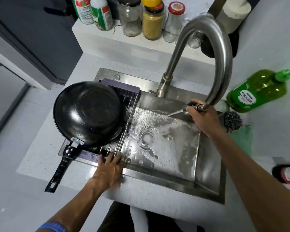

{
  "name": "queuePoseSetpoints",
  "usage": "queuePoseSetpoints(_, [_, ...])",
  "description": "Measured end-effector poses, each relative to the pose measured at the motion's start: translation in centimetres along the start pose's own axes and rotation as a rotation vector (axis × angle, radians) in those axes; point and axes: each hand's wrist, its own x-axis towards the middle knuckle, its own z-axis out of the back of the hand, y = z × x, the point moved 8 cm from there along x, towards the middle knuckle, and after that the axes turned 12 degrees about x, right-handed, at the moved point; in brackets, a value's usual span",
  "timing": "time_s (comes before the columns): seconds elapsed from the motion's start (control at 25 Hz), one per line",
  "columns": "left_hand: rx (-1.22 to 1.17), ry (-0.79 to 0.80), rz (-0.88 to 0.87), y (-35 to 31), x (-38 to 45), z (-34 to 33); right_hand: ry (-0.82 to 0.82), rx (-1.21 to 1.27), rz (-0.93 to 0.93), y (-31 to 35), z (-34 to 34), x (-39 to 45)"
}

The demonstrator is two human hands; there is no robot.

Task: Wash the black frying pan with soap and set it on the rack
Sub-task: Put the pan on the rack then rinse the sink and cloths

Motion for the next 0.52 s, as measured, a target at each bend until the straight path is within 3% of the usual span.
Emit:
queuePoseSetpoints(0.16, [-0.004,0.193,0.130,1.2,-1.0,-1.6,-0.008,-0.191,-0.008,-0.7,2.7,0.8])
queuePoseSetpoints(0.52, [-0.150,0.182,0.394,2.1,-1.9,-2.6,0.028,-0.513,-0.099,-2.1,6.2,1.6])
